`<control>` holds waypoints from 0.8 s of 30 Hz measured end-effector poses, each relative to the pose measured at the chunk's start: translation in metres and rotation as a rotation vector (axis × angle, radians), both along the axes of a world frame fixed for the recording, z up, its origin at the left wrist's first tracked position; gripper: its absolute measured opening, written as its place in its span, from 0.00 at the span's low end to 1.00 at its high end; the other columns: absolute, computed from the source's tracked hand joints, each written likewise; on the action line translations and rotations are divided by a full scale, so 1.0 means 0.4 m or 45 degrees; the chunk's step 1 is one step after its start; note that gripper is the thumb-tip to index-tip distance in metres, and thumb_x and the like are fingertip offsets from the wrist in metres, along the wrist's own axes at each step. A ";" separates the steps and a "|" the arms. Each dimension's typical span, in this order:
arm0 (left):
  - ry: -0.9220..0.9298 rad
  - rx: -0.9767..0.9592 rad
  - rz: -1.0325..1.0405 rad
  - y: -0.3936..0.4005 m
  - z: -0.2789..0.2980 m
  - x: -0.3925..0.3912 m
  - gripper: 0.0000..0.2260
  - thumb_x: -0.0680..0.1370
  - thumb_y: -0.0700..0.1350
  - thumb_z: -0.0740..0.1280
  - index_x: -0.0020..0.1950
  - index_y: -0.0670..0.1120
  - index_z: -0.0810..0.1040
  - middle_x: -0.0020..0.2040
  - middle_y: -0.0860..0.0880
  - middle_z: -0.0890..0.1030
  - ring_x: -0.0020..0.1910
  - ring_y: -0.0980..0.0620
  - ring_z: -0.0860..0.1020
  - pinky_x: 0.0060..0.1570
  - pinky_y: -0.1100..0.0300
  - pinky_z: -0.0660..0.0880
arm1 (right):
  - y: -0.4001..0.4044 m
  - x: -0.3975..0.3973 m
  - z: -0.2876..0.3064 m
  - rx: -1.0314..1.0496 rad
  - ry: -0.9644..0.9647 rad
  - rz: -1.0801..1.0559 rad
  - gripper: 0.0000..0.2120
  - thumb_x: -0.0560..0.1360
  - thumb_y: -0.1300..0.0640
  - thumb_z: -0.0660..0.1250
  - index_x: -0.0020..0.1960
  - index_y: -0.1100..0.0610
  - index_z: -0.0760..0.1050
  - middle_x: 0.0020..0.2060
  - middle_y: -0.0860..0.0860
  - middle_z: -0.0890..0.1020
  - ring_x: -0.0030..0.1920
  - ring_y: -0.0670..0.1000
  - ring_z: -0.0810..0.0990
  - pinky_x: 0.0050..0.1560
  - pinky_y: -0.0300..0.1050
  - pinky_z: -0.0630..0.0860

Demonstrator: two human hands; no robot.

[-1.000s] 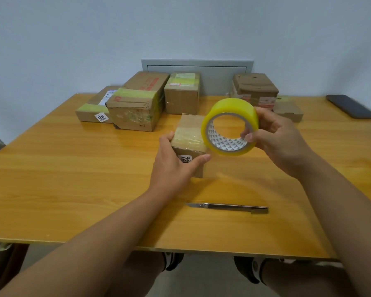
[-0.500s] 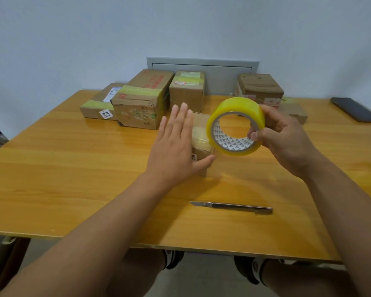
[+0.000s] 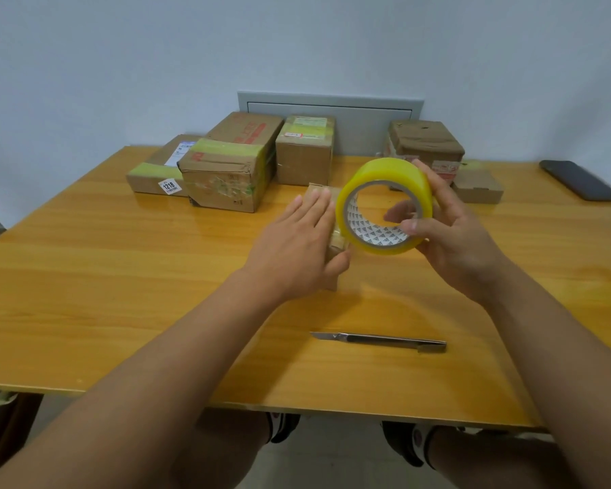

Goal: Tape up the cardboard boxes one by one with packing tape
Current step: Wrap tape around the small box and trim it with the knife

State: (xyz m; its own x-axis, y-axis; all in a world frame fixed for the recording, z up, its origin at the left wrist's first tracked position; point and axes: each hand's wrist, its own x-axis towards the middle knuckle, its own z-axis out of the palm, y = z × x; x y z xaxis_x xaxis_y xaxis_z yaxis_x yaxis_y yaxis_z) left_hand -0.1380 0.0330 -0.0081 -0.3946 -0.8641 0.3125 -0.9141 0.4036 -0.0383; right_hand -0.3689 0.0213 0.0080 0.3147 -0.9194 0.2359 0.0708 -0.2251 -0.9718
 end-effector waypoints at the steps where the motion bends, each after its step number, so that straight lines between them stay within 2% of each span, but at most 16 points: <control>1: 0.015 0.006 -0.011 -0.001 0.001 0.001 0.35 0.81 0.64 0.51 0.81 0.46 0.48 0.81 0.45 0.48 0.80 0.51 0.47 0.77 0.57 0.43 | 0.001 0.005 -0.010 0.052 -0.073 0.014 0.38 0.70 0.60 0.71 0.75 0.43 0.63 0.51 0.55 0.78 0.57 0.54 0.80 0.51 0.46 0.78; 4: 0.036 0.023 -0.020 0.002 0.006 0.004 0.33 0.82 0.64 0.51 0.81 0.48 0.50 0.81 0.46 0.51 0.80 0.50 0.51 0.77 0.56 0.48 | 0.010 0.033 -0.040 0.193 -0.298 -0.039 0.31 0.69 0.60 0.72 0.70 0.50 0.70 0.53 0.56 0.81 0.60 0.56 0.80 0.51 0.47 0.78; 6: 0.038 0.021 0.000 0.006 0.008 0.001 0.32 0.82 0.64 0.51 0.81 0.49 0.51 0.81 0.45 0.53 0.79 0.50 0.52 0.76 0.56 0.48 | 0.022 0.054 -0.059 0.250 -0.341 -0.099 0.28 0.67 0.60 0.76 0.65 0.52 0.73 0.54 0.56 0.82 0.59 0.57 0.81 0.54 0.49 0.79; 8: 0.039 0.024 0.047 0.011 0.009 -0.005 0.32 0.82 0.64 0.50 0.81 0.48 0.51 0.81 0.45 0.54 0.79 0.49 0.53 0.76 0.56 0.50 | 0.031 0.074 -0.070 0.283 -0.337 -0.157 0.27 0.67 0.60 0.77 0.64 0.52 0.72 0.56 0.56 0.83 0.58 0.56 0.82 0.58 0.51 0.78; 10: 0.030 0.037 0.108 0.016 0.009 -0.010 0.32 0.82 0.64 0.50 0.81 0.48 0.51 0.80 0.45 0.55 0.79 0.48 0.54 0.76 0.55 0.52 | 0.033 0.089 -0.073 0.282 -0.299 -0.237 0.24 0.68 0.60 0.74 0.62 0.54 0.73 0.56 0.55 0.83 0.56 0.55 0.82 0.59 0.52 0.78; 13: 0.009 0.037 0.170 0.026 0.012 -0.014 0.32 0.82 0.64 0.48 0.81 0.47 0.50 0.80 0.44 0.54 0.79 0.47 0.54 0.75 0.53 0.54 | 0.018 0.092 -0.059 0.218 -0.176 -0.314 0.16 0.72 0.66 0.72 0.56 0.54 0.75 0.50 0.53 0.84 0.53 0.53 0.83 0.54 0.51 0.79; 17: 0.017 0.072 0.210 0.034 0.017 -0.022 0.32 0.82 0.63 0.48 0.81 0.47 0.50 0.81 0.43 0.53 0.79 0.47 0.53 0.75 0.53 0.54 | -0.002 0.036 -0.003 0.111 -0.120 -0.401 0.18 0.71 0.73 0.65 0.55 0.55 0.75 0.40 0.50 0.79 0.49 0.53 0.83 0.46 0.50 0.80; 20: 0.035 0.076 0.204 0.034 0.018 -0.022 0.31 0.82 0.62 0.48 0.81 0.49 0.49 0.81 0.43 0.53 0.79 0.46 0.52 0.76 0.53 0.53 | -0.001 0.000 -0.001 0.095 -0.033 -0.367 0.20 0.72 0.74 0.63 0.56 0.53 0.75 0.41 0.51 0.78 0.52 0.55 0.84 0.45 0.50 0.80; 24: 0.039 0.090 0.175 0.039 0.019 -0.024 0.27 0.83 0.62 0.49 0.80 0.58 0.47 0.80 0.42 0.53 0.79 0.44 0.52 0.75 0.52 0.53 | 0.003 0.004 -0.033 0.100 0.062 -0.346 0.20 0.72 0.73 0.64 0.55 0.51 0.75 0.44 0.52 0.78 0.53 0.54 0.83 0.46 0.50 0.81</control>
State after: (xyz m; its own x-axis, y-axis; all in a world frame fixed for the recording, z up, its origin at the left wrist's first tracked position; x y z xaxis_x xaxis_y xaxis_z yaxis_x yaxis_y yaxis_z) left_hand -0.1476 0.0487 -0.0004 -0.2626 -0.9294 0.2593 -0.9611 0.2757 0.0145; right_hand -0.3672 0.0226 -0.0053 0.0634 -0.9865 0.1512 -0.0287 -0.1533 -0.9878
